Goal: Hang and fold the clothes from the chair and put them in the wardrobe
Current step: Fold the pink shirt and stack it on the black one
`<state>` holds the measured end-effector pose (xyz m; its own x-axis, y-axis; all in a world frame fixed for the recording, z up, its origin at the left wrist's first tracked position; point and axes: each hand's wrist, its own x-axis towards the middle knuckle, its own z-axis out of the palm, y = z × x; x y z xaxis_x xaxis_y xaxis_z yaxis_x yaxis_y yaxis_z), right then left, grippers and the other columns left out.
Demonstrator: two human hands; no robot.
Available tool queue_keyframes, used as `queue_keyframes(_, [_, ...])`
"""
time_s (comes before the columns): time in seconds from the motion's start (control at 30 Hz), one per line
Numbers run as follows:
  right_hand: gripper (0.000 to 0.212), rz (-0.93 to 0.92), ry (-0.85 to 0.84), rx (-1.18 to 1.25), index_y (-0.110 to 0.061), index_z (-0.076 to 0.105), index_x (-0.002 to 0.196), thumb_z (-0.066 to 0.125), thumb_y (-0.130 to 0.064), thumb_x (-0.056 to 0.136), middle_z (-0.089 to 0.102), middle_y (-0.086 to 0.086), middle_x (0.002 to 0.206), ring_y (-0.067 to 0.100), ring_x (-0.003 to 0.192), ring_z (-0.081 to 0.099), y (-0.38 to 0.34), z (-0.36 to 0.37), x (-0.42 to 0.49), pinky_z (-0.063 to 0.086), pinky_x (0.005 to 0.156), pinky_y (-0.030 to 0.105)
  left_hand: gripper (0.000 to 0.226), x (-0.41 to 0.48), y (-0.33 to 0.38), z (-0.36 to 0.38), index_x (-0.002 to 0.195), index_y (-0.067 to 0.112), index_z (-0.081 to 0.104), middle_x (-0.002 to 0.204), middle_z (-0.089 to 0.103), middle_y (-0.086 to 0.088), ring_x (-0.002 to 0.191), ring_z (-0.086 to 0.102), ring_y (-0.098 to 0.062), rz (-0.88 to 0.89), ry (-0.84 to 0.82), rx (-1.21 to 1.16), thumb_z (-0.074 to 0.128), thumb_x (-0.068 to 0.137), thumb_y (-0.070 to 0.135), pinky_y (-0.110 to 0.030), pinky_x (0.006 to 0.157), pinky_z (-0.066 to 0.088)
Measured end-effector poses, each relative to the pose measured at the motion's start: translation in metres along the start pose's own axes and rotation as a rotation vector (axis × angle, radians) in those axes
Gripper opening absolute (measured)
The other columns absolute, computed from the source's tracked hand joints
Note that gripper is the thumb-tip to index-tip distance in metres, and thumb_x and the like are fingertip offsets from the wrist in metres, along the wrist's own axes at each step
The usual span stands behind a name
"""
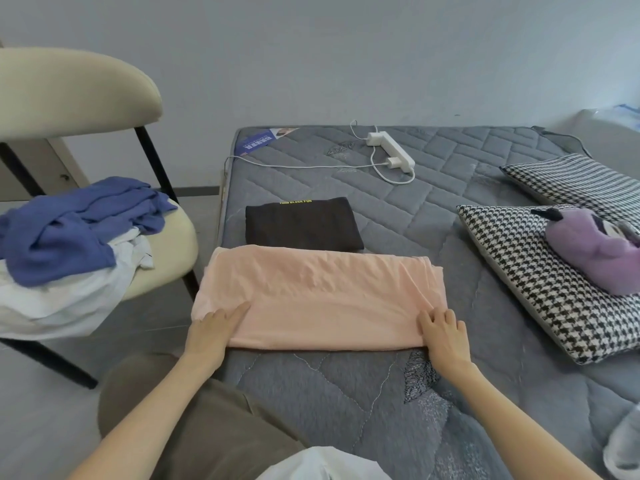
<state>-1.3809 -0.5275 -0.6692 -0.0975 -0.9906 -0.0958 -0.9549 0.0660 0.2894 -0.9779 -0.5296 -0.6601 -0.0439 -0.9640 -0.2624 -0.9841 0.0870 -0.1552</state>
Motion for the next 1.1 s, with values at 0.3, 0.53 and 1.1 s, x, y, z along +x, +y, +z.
queue_keyframes(0.3, [0.013,0.178,0.198,0.425,-0.012,0.050,0.085,0.041,-0.010,0.094,0.052,0.005,0.088,0.031,0.096,0.052,-0.009,-0.035,0.028,0.031,0.073,0.037,0.078,0.012,0.046,-0.053,0.150,0.027,0.009,0.152,0.000,-0.008,0.138,0.009,-0.032,0.160,-0.257,-0.191,0.052,0.086,0.017,-0.042,0.109,0.024])
queue_keyframes(0.53, [0.039,0.385,0.124,0.928,-0.012,0.044,0.135,0.038,-0.016,0.097,0.046,0.012,0.136,0.032,0.127,0.036,0.002,-0.033,0.067,0.034,0.100,0.046,0.059,0.043,0.111,-0.035,0.152,0.036,0.001,0.159,-0.018,0.000,0.146,-0.017,-0.027,0.240,0.074,-0.376,0.028,0.101,0.026,-0.056,0.115,-0.005])
queue_keyframes(1.1, [0.021,0.692,0.219,1.011,-0.014,0.043,0.095,0.036,-0.033,0.100,0.057,0.007,0.088,0.028,0.082,0.052,0.015,-0.024,0.147,0.041,0.073,0.038,0.068,0.086,0.122,0.006,0.148,0.049,-0.004,0.152,-0.031,0.018,0.141,-0.033,-0.022,0.090,0.138,-0.433,0.006,0.085,0.072,-0.055,0.112,-0.013])
